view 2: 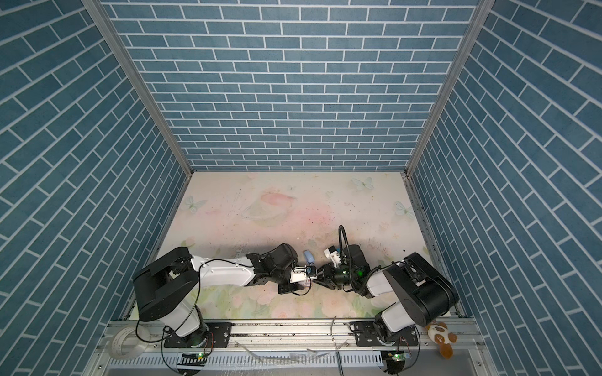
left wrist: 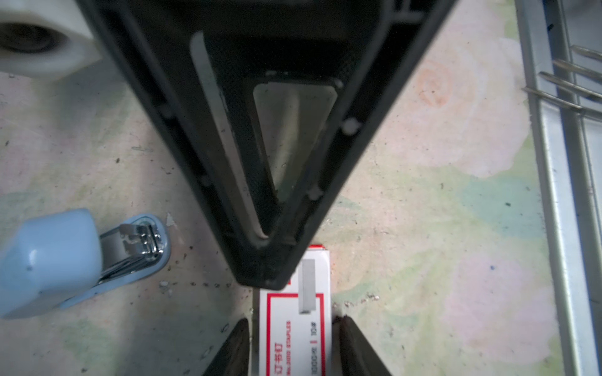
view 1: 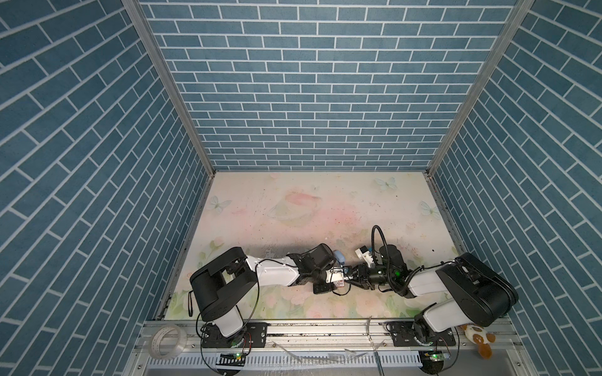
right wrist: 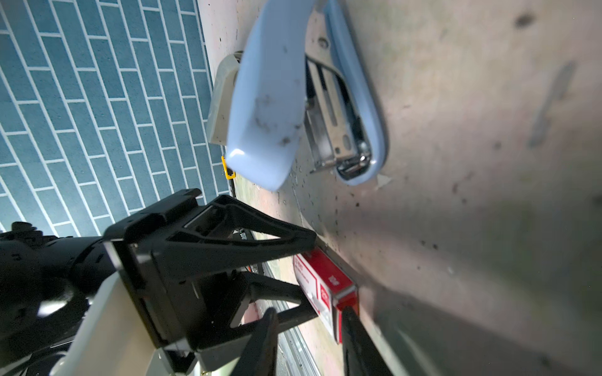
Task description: Load the staples into the stapler
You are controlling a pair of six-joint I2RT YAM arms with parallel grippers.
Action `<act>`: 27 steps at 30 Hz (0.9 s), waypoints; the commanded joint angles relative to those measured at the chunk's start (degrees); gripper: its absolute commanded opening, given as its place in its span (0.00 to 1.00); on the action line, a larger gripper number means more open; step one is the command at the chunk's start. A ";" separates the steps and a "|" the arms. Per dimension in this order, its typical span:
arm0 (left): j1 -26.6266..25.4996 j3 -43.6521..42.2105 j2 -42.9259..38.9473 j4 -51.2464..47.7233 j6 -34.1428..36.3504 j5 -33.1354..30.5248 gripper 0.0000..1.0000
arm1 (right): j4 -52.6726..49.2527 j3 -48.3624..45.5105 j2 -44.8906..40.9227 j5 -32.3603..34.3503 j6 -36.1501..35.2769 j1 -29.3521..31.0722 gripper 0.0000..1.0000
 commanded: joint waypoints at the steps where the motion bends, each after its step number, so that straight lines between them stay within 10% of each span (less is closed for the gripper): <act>1: -0.57 -0.84 0.09 -4.20 -0.26 -0.85 0.46 | -0.03 -0.05 0.78 -0.46 -1.50 0.26 0.34; 27: -0.71 0.02 1.85 -4.31 -0.06 -0.91 0.35 | 5.86 -0.53 3.51 -3.20 0.76 0.57 0.33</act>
